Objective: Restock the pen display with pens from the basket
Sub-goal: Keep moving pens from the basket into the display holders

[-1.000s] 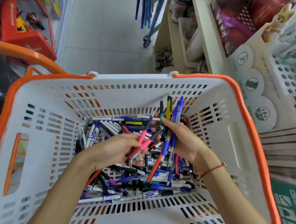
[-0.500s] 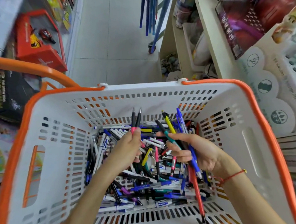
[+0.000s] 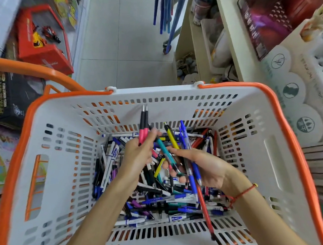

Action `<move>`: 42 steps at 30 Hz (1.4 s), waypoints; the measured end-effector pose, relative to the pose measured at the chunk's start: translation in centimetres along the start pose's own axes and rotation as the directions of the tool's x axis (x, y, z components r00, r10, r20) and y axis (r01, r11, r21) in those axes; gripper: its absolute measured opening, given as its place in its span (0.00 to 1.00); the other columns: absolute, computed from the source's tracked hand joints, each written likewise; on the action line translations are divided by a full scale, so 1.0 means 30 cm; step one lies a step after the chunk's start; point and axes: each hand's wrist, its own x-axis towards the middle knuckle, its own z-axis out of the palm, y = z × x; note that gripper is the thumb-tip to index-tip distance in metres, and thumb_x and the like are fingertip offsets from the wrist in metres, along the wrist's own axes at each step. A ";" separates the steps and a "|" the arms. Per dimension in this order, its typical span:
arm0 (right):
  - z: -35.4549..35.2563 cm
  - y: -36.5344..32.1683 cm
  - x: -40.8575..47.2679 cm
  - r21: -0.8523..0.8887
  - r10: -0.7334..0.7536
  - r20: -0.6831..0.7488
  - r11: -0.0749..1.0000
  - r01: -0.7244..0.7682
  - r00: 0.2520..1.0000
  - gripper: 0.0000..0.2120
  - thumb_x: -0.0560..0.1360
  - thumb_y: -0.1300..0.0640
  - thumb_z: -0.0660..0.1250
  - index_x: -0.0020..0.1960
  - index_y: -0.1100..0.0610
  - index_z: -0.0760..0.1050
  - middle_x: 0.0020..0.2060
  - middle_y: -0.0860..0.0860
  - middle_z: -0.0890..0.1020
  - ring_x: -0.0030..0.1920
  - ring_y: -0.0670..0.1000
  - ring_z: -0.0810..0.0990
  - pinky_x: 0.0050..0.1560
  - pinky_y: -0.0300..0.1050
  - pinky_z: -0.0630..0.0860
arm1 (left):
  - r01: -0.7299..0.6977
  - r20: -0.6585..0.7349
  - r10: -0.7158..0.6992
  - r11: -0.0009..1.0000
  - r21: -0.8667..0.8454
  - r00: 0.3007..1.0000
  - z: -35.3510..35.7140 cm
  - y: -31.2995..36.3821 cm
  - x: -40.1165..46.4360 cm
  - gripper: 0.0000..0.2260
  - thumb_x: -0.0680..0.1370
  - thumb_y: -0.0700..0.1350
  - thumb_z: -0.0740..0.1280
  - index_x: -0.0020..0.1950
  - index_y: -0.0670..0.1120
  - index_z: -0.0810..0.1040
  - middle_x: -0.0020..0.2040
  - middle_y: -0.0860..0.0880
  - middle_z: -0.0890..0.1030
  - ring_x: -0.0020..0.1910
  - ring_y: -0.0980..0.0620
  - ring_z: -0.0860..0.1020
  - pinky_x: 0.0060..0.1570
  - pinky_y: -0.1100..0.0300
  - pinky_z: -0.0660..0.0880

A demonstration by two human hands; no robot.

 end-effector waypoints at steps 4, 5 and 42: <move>-0.013 0.011 0.010 -0.094 0.083 0.058 0.993 -0.077 0.995 0.14 0.82 0.51 0.58 0.63 0.58 0.72 0.32 0.52 0.75 0.22 0.42 0.65 0.20 0.32 0.62 | -0.051 -0.088 0.051 0.999 0.006 0.995 -0.012 0.003 0.017 0.14 0.83 0.53 0.55 0.45 0.47 0.74 0.35 0.54 0.78 0.33 0.61 0.79 0.37 0.65 0.76; -0.017 0.012 0.012 -0.125 0.094 0.090 0.989 -0.082 0.991 0.15 0.81 0.50 0.60 0.61 0.59 0.72 0.30 0.51 0.70 0.20 0.42 0.60 0.19 0.32 0.58 | -0.059 -0.089 0.057 0.998 -0.021 0.994 -0.012 0.005 0.019 0.13 0.83 0.52 0.55 0.45 0.47 0.73 0.38 0.53 0.80 0.36 0.60 0.81 0.40 0.61 0.79; -0.023 0.015 0.007 -0.517 -0.188 -0.248 0.855 0.034 0.950 0.10 0.73 0.60 0.74 0.40 0.58 0.72 0.26 0.51 0.78 0.22 0.45 0.61 0.23 0.35 0.58 | 0.222 0.283 -0.397 0.841 0.493 0.873 0.019 0.018 -0.037 0.22 0.81 0.61 0.54 0.69 0.50 0.70 0.70 0.47 0.73 0.67 0.47 0.74 0.67 0.49 0.65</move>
